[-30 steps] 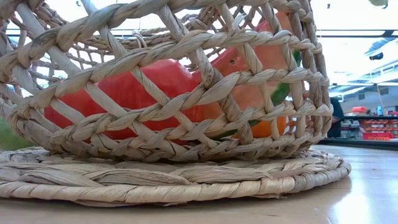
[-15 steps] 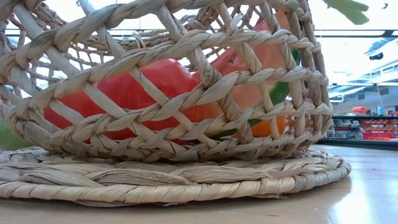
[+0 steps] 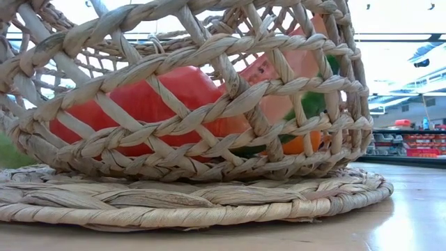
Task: Build produce basket
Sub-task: Put the celery into the basket, then put the pear into the basket
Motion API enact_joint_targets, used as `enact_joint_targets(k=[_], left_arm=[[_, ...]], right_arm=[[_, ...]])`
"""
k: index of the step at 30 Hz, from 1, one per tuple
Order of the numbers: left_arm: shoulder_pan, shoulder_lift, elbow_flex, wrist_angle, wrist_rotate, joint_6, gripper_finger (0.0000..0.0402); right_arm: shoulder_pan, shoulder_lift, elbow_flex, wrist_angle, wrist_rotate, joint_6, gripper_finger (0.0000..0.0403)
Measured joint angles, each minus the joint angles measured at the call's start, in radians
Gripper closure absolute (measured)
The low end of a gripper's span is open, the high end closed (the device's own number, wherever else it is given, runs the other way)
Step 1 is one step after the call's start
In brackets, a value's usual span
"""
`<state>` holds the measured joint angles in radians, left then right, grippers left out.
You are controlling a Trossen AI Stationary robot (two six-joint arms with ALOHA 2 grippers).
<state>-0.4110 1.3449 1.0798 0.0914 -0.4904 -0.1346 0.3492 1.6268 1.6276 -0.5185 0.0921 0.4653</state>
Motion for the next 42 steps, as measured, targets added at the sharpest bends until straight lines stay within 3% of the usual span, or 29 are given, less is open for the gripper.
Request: enact_joint_targets(k=[9, 19, 23, 32, 39, 42], left_arm=[[-0.034, 0.004, -0.005, -0.202, -0.052, -0.101, 0.023], [-0.105, 0.003, -0.006, -0.203, -0.067, -0.116, 0.023], [-0.132, 0.003, -0.007, -0.203, -0.086, -0.121, 0.023], [-0.179, 0.003, -0.007, -0.248, -0.09, -0.195, 0.023], [-0.196, 0.003, -0.007, -0.247, -0.09, -0.195, 0.023], [-0.211, 0.003, -0.007, -0.246, -0.091, -0.164, 0.023]], right_arm=[[0.002, -0.005, 0.005, 0.116, -0.027, -0.065, 0.0142], [0.003, -0.006, 0.005, 0.133, -0.097, -0.057, 0.0128], [0.017, -0.006, 0.005, 0.062, -0.099, -0.042, 0.013], [0.055, -0.006, 0.005, -0.2, 0.055, -0.02, 0.0132], [0.081, 0.005, 0.003, -0.217, 0.116, -0.018, 0.0133], [0.101, 0.009, 0.003, -0.235, 0.195, -0.023, 0.0135]])
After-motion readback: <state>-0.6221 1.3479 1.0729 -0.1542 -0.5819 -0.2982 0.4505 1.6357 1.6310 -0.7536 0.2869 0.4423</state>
